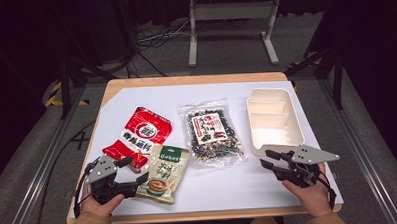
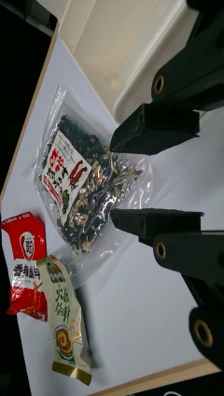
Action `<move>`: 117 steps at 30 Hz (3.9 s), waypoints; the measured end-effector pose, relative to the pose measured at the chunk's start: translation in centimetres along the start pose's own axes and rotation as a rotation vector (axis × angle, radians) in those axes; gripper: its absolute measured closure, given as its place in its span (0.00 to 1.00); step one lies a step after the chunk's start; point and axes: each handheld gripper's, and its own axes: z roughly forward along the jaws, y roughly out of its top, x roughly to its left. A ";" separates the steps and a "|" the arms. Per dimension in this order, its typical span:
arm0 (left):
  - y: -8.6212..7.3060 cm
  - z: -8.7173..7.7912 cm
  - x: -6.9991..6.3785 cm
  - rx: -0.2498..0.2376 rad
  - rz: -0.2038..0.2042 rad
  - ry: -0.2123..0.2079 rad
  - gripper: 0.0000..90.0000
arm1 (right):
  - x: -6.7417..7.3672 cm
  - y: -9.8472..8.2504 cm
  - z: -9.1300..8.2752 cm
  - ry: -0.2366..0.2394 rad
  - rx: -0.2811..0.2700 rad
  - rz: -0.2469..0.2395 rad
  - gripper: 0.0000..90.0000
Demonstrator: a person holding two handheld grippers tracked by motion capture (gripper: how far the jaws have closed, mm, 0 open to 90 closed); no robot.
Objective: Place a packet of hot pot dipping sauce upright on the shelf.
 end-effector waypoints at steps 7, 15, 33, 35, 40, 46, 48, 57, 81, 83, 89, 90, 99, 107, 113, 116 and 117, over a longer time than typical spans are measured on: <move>0.0 -0.1 -0.1 -0.003 0.009 0.016 0.24 | 0.1 0.6 -0.2 0.009 0.001 0.005 0.64; 0.0 -0.2 -0.1 -0.002 0.007 0.022 0.24 | 0.2 1.8 0.0 0.033 0.034 0.014 0.63; -0.2 -0.1 0.4 0.019 -0.037 0.064 0.24 | 0.6 3.5 1.2 0.088 0.103 0.011 0.62; -0.2 -0.1 0.5 0.022 -0.036 0.067 0.24 | 0.7 3.8 1.5 0.097 0.110 0.006 0.62; -0.3 -0.3 0.5 0.013 -0.047 0.070 0.24 | 1.2 5.1 2.7 0.125 0.119 -0.014 0.61; -0.4 -0.5 0.6 0.013 -0.053 0.071 0.24 | 2.1 6.9 4.7 0.173 0.125 -0.049 0.58; -0.5 -0.5 0.6 0.013 -0.055 0.077 0.24 | 2.2 7.4 5.4 0.187 0.125 -0.046 0.54; -0.6 -0.6 0.7 0.014 -0.058 0.082 0.24 | 3.1 9.3 8.8 0.253 0.130 -0.059 0.49; -0.8 -0.7 1.1 0.013 -0.071 0.103 0.24 | 4.7 11.9 14.6 0.339 0.173 -0.051 0.42; -0.9 -0.8 1.1 0.013 -0.060 0.105 0.24 | 4.8 12.1 15.1 0.344 0.182 -0.052 0.42; -1.3 -1.5 1.0 0.009 -0.082 0.119 0.24 | 5.0 12.1 16.6 0.357 0.215 -0.045 0.42; -1.4 -1.6 1.1 0.009 -0.077 0.123 0.24 | 5.1 12.1 16.9 0.362 0.221 -0.044 0.42; -2.0 -2.5 0.8 0.013 -0.089 0.144 0.24 | 5.5 11.9 19.4 0.396 0.275 -0.033 0.43; -2.2 -2.7 0.8 0.009 -0.094 0.152 0.24 | 5.6 11.2 21.6 0.415 0.333 -0.013 0.46; -2.2 -2.7 0.9 0.007 -0.101 0.147 0.24 | 5.5 10.6 22.9 0.429 0.375 0.018 0.48; -2.1 -2.6 1.0 0.009 -0.097 0.146 0.24 | 5.5 10.3 23.4 0.429 0.393 0.029 0.48; -2.1 -2.6 1.0 0.009 -0.097 0.145 0.24 | 5.5 10.2 23.7 0.426 0.406 0.036 0.48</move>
